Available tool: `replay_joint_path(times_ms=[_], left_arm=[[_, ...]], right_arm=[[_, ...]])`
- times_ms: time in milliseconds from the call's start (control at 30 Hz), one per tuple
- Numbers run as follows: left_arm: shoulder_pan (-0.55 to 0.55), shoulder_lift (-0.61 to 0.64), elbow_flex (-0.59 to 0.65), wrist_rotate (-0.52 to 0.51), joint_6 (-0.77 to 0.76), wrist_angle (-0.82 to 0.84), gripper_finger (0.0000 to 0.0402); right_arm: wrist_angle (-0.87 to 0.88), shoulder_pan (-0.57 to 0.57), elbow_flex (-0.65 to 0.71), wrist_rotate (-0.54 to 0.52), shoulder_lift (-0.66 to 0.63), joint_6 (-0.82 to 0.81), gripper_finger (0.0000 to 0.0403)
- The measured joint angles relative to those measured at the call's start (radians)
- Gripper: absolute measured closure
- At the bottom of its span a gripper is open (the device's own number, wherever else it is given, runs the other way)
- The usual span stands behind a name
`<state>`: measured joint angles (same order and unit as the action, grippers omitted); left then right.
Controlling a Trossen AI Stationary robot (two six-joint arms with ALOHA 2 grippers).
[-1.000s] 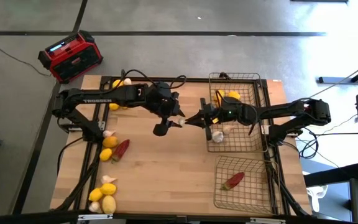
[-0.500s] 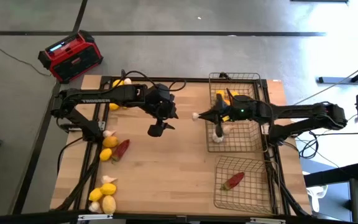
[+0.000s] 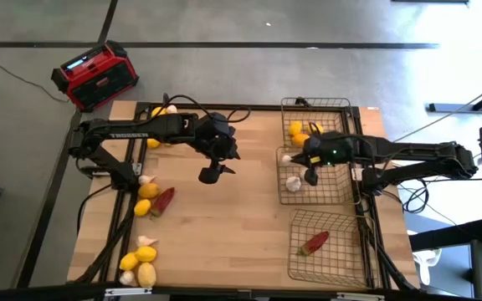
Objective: Sort produce into baskets
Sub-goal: Put the white garlic into the middle wire basket
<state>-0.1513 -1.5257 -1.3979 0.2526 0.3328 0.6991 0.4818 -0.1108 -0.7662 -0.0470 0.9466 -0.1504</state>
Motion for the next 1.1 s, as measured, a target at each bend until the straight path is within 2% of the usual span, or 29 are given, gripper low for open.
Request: replay_joint_path(times_ms=[133,367,1100], left_arm=[[0.000,0.000,0.000,0.000,0.001,-0.002,0.0168],[0.000,0.000,0.000,0.000,0.007,-0.007,0.0168],[0.000,-0.001,0.000,0.001,0.005,-0.006,0.0168]], right_arm=[[0.099,0.000,0.000,-0.058,0.006,-0.069,0.0394],[0.175,0.000,0.000,-0.076,0.061,-0.133,0.0394],[0.153,-0.001,0.000,-0.075,0.338,-0.133,0.0394]])
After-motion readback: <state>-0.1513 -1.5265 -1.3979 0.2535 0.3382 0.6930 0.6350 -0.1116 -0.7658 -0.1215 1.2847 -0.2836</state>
